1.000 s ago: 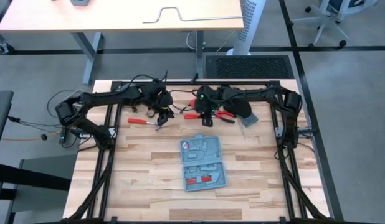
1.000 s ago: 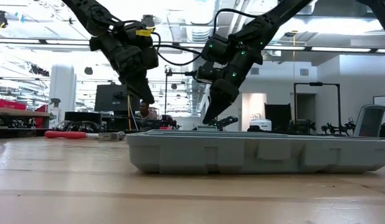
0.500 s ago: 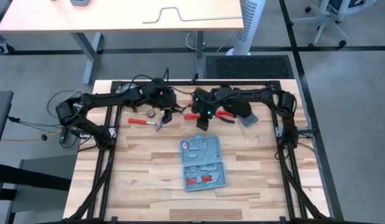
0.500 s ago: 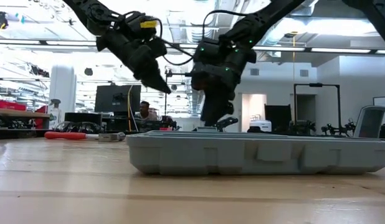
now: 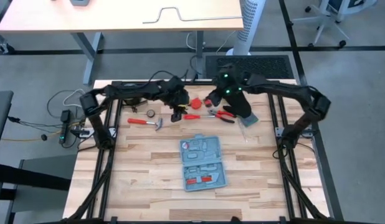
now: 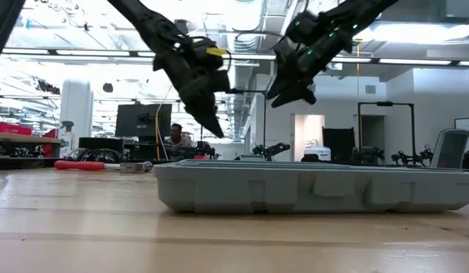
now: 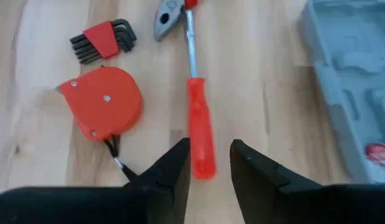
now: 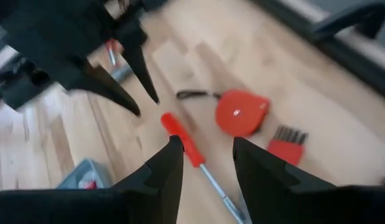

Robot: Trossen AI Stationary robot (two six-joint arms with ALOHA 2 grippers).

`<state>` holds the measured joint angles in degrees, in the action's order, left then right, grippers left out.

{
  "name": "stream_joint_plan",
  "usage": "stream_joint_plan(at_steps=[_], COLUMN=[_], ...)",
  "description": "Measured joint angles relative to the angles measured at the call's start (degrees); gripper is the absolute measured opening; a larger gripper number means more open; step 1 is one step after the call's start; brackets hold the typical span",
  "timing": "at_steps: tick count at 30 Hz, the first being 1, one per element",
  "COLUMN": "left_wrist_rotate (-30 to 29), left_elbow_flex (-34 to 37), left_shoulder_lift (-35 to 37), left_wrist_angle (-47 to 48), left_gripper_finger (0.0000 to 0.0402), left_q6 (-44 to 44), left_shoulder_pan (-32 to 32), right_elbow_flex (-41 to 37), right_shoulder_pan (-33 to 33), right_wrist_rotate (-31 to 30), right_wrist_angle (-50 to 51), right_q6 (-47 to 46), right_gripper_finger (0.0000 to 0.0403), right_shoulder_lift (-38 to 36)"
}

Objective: Prefit tool cases
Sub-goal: Put the orange nut driver into the gray toolbox

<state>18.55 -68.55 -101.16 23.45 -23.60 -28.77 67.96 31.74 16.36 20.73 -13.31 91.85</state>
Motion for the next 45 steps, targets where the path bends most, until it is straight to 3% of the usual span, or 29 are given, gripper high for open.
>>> stream_joint_plan(at_steps=[7, 13, 25, 29, 32, 37, 45], left_wrist_rotate=[-1.00, -2.31, -13.55, -16.25, -15.70, -10.77, -7.34], left_elbow_flex=[-8.61, -11.62, -13.41, -13.32, -13.30, -13.16, -12.56], left_shoulder_lift=[-8.40, -13.16, -17.73, -17.41, -17.38, -16.83, -9.26], left_wrist_angle=[7.68, 9.81, 11.10, 10.96, 11.27, 12.35, 14.00], left_gripper_finger=[0.0139, 0.0157, 0.0158, 0.0120, 0.0070, 0.0070, 0.0070], left_q6=[-2.11, -2.33, 0.15, 1.79, 2.42, 4.82, 10.03], left_shoulder_pan=[0.80, 2.13, 5.50, 6.28, 6.26, 5.67, 6.02], right_elbow_flex=[-3.28, -3.46, -3.49, -3.49, -3.49, -4.94, -19.16], right_shoulder_pan=[2.60, 4.92, 6.58, 5.78, 5.00, 1.96, -5.46], right_wrist_rotate=[-3.82, -4.13, -4.11, -4.19, -4.44, -9.75, -13.58], right_wrist_angle=[0.46, 2.35, 6.19, 7.52, 7.89, 7.36, 2.44], right_q6=[-0.25, 1.21, 3.09, 2.10, -0.07, -2.34, -14.31], right_gripper_finger=[0.0148, 0.0148, 0.0148, 0.0148, 0.0146, 0.0125, 0.0097], right_shoulder_lift=[-6.35, -8.15, -8.76, -8.76, -9.14, -12.81, -28.31])
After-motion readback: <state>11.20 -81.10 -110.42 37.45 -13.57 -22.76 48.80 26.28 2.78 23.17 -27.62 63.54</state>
